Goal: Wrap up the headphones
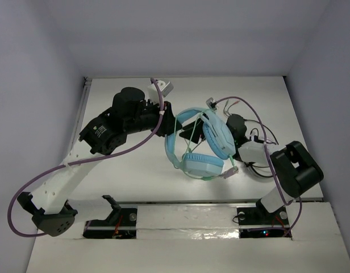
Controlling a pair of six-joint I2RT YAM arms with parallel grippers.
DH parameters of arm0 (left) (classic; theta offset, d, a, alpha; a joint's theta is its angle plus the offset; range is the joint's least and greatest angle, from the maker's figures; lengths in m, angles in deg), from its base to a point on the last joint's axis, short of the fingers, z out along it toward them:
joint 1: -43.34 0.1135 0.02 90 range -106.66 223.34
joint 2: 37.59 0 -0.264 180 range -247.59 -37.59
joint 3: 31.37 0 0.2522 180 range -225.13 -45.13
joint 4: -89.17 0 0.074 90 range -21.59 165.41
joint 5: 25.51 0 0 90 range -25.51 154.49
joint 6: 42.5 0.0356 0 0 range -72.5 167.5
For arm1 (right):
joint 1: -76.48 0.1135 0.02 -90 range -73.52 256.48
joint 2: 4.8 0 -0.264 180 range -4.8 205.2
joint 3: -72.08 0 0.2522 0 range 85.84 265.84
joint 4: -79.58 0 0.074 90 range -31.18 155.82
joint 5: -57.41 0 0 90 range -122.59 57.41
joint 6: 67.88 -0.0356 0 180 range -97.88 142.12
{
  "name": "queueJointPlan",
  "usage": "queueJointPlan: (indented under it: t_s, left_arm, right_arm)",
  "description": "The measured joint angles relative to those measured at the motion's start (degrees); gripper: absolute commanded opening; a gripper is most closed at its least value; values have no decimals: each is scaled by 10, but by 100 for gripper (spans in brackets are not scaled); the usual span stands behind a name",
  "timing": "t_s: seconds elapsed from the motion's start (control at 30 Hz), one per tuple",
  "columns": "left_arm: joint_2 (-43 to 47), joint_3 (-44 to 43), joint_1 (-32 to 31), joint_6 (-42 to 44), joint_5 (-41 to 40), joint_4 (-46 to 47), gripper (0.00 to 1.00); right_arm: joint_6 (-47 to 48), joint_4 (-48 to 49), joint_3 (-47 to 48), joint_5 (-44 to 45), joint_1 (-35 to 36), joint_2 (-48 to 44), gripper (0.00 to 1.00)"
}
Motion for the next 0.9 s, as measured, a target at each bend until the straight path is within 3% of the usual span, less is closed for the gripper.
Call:
queueJointPlan:
  t_s: [0.57, 0.67, 0.73, 0.8, 0.87, 0.9]
  left_arm:
    - [0, 0, 0, -20, 73, -2, 0]
    - [0, 0, 0, -20, 76, -2, 0]
    - [0, 0, 0, -20, 77, -2, 0]
    - [0, 0, 0, -20, 78, -2, 0]
    - [0, 0, 0, -20, 78, -2, 0]
    - [0, 0, 0, -20, 77, -3, 0]
  right_arm:
    - [-105, 118, 132, -67, 65, 137, 71]
    - [-119, 133, 147, -67, 77, 145, 61]
    - [-127, 145, 150, -67, 82, 147, 61]
    - [-132, 152, 150, -67, 83, 147, 32]
    - [-135, 158, 150, -67, 83, 148, 9]
    - [-134, 159, 150, -64, 83, 148, 4]
